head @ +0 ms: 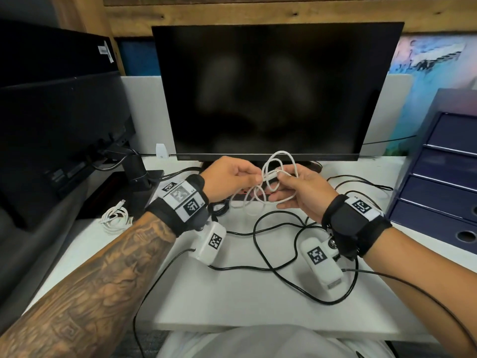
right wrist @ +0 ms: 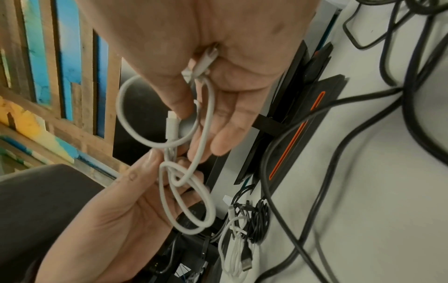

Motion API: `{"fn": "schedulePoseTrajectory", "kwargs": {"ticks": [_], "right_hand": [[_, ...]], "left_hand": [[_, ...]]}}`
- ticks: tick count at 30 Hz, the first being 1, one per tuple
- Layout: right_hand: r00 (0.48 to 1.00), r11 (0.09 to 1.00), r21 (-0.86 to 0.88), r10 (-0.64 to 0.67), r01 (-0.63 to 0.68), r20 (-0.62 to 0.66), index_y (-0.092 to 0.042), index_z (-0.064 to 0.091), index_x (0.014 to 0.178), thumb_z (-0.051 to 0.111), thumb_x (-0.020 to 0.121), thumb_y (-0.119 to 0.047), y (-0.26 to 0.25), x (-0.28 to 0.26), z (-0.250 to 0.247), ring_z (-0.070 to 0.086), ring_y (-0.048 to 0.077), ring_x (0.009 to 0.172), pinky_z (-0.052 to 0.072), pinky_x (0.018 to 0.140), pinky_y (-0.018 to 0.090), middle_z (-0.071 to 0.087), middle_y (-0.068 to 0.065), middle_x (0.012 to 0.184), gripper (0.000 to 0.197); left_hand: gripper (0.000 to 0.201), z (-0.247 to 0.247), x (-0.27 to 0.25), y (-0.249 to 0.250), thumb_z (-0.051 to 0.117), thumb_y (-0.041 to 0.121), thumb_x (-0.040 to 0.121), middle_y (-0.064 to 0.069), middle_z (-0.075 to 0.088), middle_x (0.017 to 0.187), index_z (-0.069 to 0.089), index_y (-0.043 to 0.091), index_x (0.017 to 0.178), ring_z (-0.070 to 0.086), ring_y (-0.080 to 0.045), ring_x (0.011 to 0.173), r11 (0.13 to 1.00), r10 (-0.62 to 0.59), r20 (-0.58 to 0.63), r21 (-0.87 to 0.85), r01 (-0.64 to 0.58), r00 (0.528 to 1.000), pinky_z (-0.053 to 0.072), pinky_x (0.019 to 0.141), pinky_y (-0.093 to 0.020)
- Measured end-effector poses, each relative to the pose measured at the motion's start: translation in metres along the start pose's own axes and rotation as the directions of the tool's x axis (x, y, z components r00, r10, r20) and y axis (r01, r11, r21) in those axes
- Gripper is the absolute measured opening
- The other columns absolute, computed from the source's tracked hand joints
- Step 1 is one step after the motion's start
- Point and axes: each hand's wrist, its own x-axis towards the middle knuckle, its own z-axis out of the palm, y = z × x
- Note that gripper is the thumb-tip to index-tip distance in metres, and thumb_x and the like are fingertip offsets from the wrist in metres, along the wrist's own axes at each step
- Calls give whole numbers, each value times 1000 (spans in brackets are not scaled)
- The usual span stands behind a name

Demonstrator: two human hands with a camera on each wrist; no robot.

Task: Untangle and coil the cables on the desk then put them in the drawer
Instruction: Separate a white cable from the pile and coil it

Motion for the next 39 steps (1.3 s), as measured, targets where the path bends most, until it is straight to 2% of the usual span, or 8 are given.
{"fn": "schedulePoseTrajectory", "kwargs": {"ticks": [11,16,20,25,29,33,37,39], "right_hand": [[1000,995,97,12,-14,20,-15,54,129,40,109,-19,3,0,6,75,25,90,61,70,33,76,17,104,25],[1000,997,72,-16,15,6,-19,53,129,41,108,-16,0,3,-2,75,22,93,58,66,29,76,14,107,25],[996,999,-30,-38,36,-75,-18,65,119,48,106,-21,1,8,-20,72,13,77,49,60,25,76,2,89,21],[976,992,4,-126,128,-180,-2,71,100,59,98,-14,-1,13,-30,38,12,51,31,50,23,38,1,61,17],[974,984,55,-157,168,-166,-3,60,89,57,98,-16,-7,11,-32,25,12,55,23,54,27,28,-2,62,16],[969,992,34,-114,124,-221,-13,58,78,50,102,-39,-7,13,-40,22,13,49,22,53,26,22,-4,56,36],[957,972,163,-121,168,-264,-14,64,97,42,107,-37,-10,12,-45,22,10,45,40,51,22,22,-7,53,34],[965,962,207,-131,179,-228,-13,65,107,43,107,-36,-12,9,-42,19,10,48,28,44,22,21,-5,56,32]], "left_hand": [[11,0,1,-14,67,13,92,4,73,76,73,18,84,67,-8,67,978,-3,-156,206,36,988,52,58,-17],[13,-2,6,-20,55,15,96,-7,75,80,65,8,91,71,-27,76,989,-72,-316,99,108,946,60,66,-38],[15,-17,7,-25,48,9,99,-3,67,78,61,12,93,65,-12,66,984,-171,-416,-118,133,893,60,68,-40],[15,-25,11,-25,42,13,102,-3,52,81,56,10,100,51,-15,70,986,-165,-556,-110,124,815,62,63,-41],[17,-34,16,-23,39,9,102,-2,48,74,52,15,93,50,-14,64,903,-315,-590,-427,43,743,62,65,-44],[17,-45,13,-23,41,9,103,-1,49,69,50,18,92,54,-14,62,793,-374,-564,-607,-62,736,61,70,-46],[14,-48,12,-32,47,8,100,-2,57,76,54,18,93,61,-19,74,870,-356,-566,-490,44,744,61,68,-43],[15,-44,13,-34,55,5,95,-5,66,93,59,20,96,66,-24,92,932,-296,-548,-343,112,782,59,81,-43]]}}
